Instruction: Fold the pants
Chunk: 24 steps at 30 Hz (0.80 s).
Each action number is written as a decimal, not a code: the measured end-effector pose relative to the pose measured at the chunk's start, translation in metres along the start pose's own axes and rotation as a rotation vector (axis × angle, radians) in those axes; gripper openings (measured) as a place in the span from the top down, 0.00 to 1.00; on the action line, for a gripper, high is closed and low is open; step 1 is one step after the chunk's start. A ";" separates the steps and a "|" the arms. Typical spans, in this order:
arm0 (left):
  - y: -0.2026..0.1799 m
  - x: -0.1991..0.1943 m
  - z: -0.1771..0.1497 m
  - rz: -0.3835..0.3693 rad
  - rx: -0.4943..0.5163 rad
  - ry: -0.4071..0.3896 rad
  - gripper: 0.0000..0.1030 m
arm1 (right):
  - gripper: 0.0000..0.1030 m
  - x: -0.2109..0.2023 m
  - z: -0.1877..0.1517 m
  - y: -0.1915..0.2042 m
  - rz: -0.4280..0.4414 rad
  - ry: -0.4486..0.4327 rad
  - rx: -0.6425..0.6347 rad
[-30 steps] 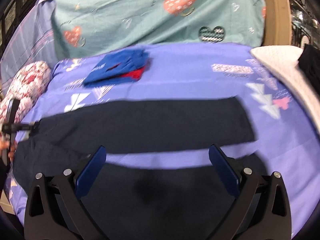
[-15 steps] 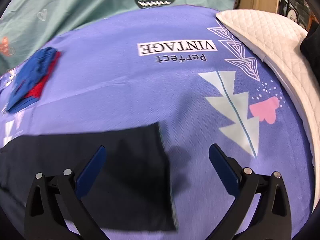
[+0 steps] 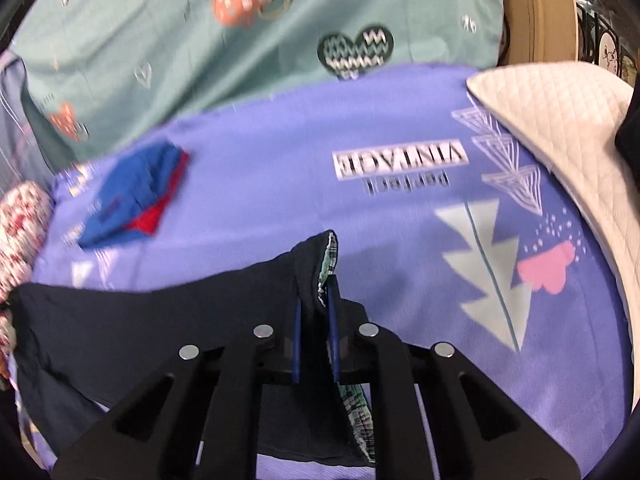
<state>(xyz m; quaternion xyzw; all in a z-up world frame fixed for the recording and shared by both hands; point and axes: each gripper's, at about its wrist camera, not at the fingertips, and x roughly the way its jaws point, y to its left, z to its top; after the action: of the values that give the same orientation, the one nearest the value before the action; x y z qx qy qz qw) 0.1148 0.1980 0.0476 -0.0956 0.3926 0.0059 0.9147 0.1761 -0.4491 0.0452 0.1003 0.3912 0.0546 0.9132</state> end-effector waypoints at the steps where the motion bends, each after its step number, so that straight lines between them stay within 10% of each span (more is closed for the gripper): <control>1: 0.003 0.001 0.006 -0.004 -0.018 -0.001 0.64 | 0.89 -0.002 0.005 0.003 0.003 -0.011 0.002; 10: 0.011 0.067 0.040 0.076 -0.042 0.081 0.57 | 0.88 0.061 0.036 -0.008 -0.068 0.078 0.075; 14: 0.020 0.108 0.038 0.130 -0.067 0.197 0.43 | 0.61 0.095 0.017 -0.025 -0.265 0.161 0.092; 18: 0.039 0.060 0.039 0.190 -0.088 0.104 0.17 | 0.41 0.047 0.007 -0.028 -0.237 0.074 0.060; 24: 0.063 -0.047 -0.023 0.160 -0.145 0.043 0.15 | 0.22 -0.054 -0.048 -0.038 -0.195 0.042 0.036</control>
<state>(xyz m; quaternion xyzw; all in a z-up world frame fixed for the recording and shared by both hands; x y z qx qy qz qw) 0.0604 0.2593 0.0556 -0.1299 0.4173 0.1051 0.8933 0.1051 -0.4889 0.0424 0.0769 0.4193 -0.0394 0.9037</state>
